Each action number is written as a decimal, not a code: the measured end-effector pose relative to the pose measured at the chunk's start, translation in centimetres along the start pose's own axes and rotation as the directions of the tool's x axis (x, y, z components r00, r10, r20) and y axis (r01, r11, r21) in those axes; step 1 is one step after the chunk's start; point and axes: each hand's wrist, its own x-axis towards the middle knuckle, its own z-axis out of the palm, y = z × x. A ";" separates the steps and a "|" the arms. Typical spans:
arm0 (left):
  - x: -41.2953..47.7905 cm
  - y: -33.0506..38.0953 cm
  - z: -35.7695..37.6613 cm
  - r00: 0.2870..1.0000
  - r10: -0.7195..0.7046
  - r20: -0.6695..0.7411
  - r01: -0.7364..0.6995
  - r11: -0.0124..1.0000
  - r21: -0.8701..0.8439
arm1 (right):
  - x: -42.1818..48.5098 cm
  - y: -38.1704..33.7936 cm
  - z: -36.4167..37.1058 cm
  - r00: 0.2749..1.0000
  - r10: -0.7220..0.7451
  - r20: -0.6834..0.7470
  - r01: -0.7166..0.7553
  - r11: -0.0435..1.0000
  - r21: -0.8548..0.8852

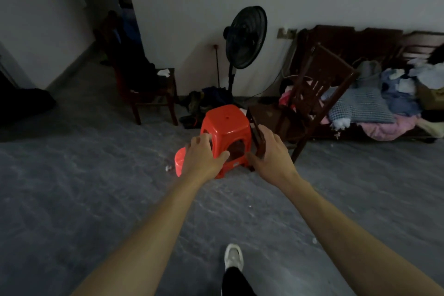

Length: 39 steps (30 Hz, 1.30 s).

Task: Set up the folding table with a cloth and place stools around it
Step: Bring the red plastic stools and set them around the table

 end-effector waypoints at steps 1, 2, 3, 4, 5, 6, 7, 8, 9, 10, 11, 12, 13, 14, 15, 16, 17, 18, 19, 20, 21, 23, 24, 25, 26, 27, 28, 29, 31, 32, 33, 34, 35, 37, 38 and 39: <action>1.7 -0.2 0.4 1.000 0.004 0.002 -0.004 1.000 0.003 | 1.8 0.4 0.4 1.000 0.003 -0.001 -0.003 1.000 0.013; 3.4 -0.5 0.8 1.000 0.008 0.008 -0.008 1.000 0.013 | 3.8 0.8 0.8 1.000 0.005 0.000 -0.005 1.000 0.026; 5.2 -0.7 1.3 1.000 0.006 0.020 -0.006 1.000 0.028 | 5.8 1.2 1.2 1.000 0.012 -0.005 -0.012 0.999 0.044; 7.0 -0.8 1.6 0.999 -0.001 0.036 -0.001 0.999 0.047 | 7.9 1.6 1.6 1.000 0.012 -0.010 -0.012 0.998 0.057; 9.0 -0.9 2.0 0.999 -0.002 0.045 -0.001 0.998 0.064 | 10.0 2.1 1.9 1.000 0.001 -0.009 0.000 0.998 0.066; 10.9 -0.8 2.2 0.999 0.003 0.044 -0.007 0.997 0.077 | 12.1 2.4 2.3 1.000 -0.014 0.000 0.014 0.997 0.073; 13.0 -0.6 2.3 0.999 0.006 0.039 -0.010 0.996 0.092 | 14.3 2.6 2.6 1.000 -0.022 0.012 0.021 0.997 0.074; 15.0 -0.4 2.3 0.999 -0.011 0.039 0.007 0.995 0.103 | 16.4 2.9 2.7 1.000 -0.019 0.022 0.017 0.997 0.075; 17.0 -0.1 2.2 0.998 -0.037 0.042 0.032 0.993 0.112 | 18.4 3.0 2.7 1.000 -0.011 0.029 0.008 0.997 0.076; 18.8 0.3 2.1 0.998 -0.048 0.044 0.043 0.993 0.113 | 20.3 3.1 2.6 0.999 -0.010 0.033 0.007 0.997 0.074; 20.6 0.7 2.1 0.998 -0.041 0.041 0.036 0.994 0.104 | 22.2 3.2 2.4 0.999 -0.020 0.032 0.018 0.997 0.070; 22.3 1.2 2.1 0.999 -0.030 0.042 0.026 0.995 0.097 | 24.1 3.3 2.2 0.999 -0.032 0.028 0.030 0.998 0.057; 24.1 1.6 2.2 0.999 -0.024 0.042 0.020 0.996 0.089 | 25.9 3.4 2.0 0.999 -0.030 0.024 0.029 0.998 0.047; 25.7 2.0 2.4 0.999 -0.025 0.047 0.021 0.996 0.081 | 27.6 3.5 1.8 1.000 -0.015 0.021 0.014 0.999 0.042; 27.1 2.3 2.6 0.998 -0.023 0.053 0.019 0.997 0.072 | 29.0 3.7 1.7 1.000 0.003 0.020 -0.004 0.999 0.045; 28.5 2.5 2.9 0.998 -0.021 0.062 0.017 0.998 0.061 | 30.4 4.0 1.7 1.000 0.019 0.021 -0.020 0.998 0.052; 29.8 2.7 3.3 0.997 -0.020 0.073 0.016 0.998 0.053 | 31.8 4.3 1.8 0.999 0.035 0.023 -0.036 0.998 0.057; 31.2 2.6 3.7 0.996 -0.020 0.086 0.016 0.999 0.044 | 33.1 4.8 2.1 0.998 0.055 0.024 -0.056 0.997 0.059; 32.1 2.4 4.0 0.995 -0.019 0.100 0.016 0.999 0.035 | 33.9 5.1 2.3 0.997 0.074 0.025 -0.075 0.996 0.056; 33.5 1.9 4.3 0.993 -0.020 0.116 0.017 0.999 0.027 | 35.0 5.5 2.8 0.995 0.091 0.025 -0.093 0.995 0.046; 35.3 1.3 4.7 0.991 -0.021 0.132 0.019 1.000 0.019 | 36.5 5.9 3.6 0.994 0.110 0.027 -0.111 0.993 0.037; 39.3 -0.2 5.3 0.987 -0.033 0.159 0.031 0.999 0.014 | 39.5 6.4 5.3 0.989 0.146 0.037 -0.147 0.989 0.007; 41.4 -1.1 5.6 0.984 -0.044 0.170 0.043 0.999 0.014 | 41.1 6.5 6.2 0.985 0.169 0.042 -0.168 0.986 -0.016; 43.4 -1.9 5.9 0.981 -0.053 0.185 0.051 0.999 0.014 | 42.6 6.7 7.0 0.980 0.191 0.050 -0.189 0.981 -0.039; 45.3 -2.7 6.1 0.978 -0.054 0.202 0.054 0.999 0.006 | 43.9 6.8 7.9 0.976 0.211 0.056 -0.208 0.977 -0.055; 47.2 -3.4 6.3 0.975 -0.051 0.218 0.053 0.999 -0.002 | 45.3 6.8 8.7 0.971 0.230 0.060 -0.226 0.972 -0.061; 49.1 -4.1 6.5 0.970 -0.055 0.237 0.058 0.998 -0.005 | 46.7 6.9 9.5 0.965 0.253 0.067 -0.249 0.966 -0.067; 50.8 -4.8 6.8 0.965 -0.067 0.252 0.070 0.998 -0.005 | 48.0 7.0 10.3 0.957 0.279 0.075 -0.274 0.959 -0.072; 53.8 -6.0 7.3 0.957 -0.079 0.279 0.081 0.997 0.002 | 50.4 7.3 11.6 0.944 0.317 0.088 -0.311 0.947 -0.076; 55.2 -6.5 7.6 0.951 -0.083 0.298 0.084 0.996 0.010 | 51.5 7.6 12.3 0.939 0.332 0.093 -0.325 0.942 -0.077; 56.3 -7.0 8.1 0.945 -0.087 0.316 0.085 0.996 0.020 | 52.6 7.9 12.9 0.934 0.344 0.098 -0.337 0.938 -0.080; 57.4 -7.6 8.6 0.939 -0.089 0.333 0.083 0.996 0.032 | 53.5 8.3 13.6 0.929 0.354 0.108 -0.346 0.934 -0.087; 58.4 -8.2 9.3 0.933 -0.090 0.347 0.080 0.996 0.044 | 54.5 8.8 14.4 0.923 0.365 0.121 -0.356 0.930 -0.094; 60.2 -9.6 10.7 0.922 -0.091 0.377 0.070 0.995 0.069 | 56.3 10.0 15.9 0.910 0.389 0.146 -0.377 0.921 -0.102; 61.1 -10.2 11.6 0.915 -0.093 0.392 0.066 0.995 0.081 | 57.2 10.7 16.6 0.903 0.400 0.156 -0.387 0.916 -0.105; 62.0 -10.9 12.5 0.910 -0.093 0.404 0.062 0.994 0.091 | 58.1 11.4 17.5 0.899 0.405 0.165 -0.392 0.914 -0.108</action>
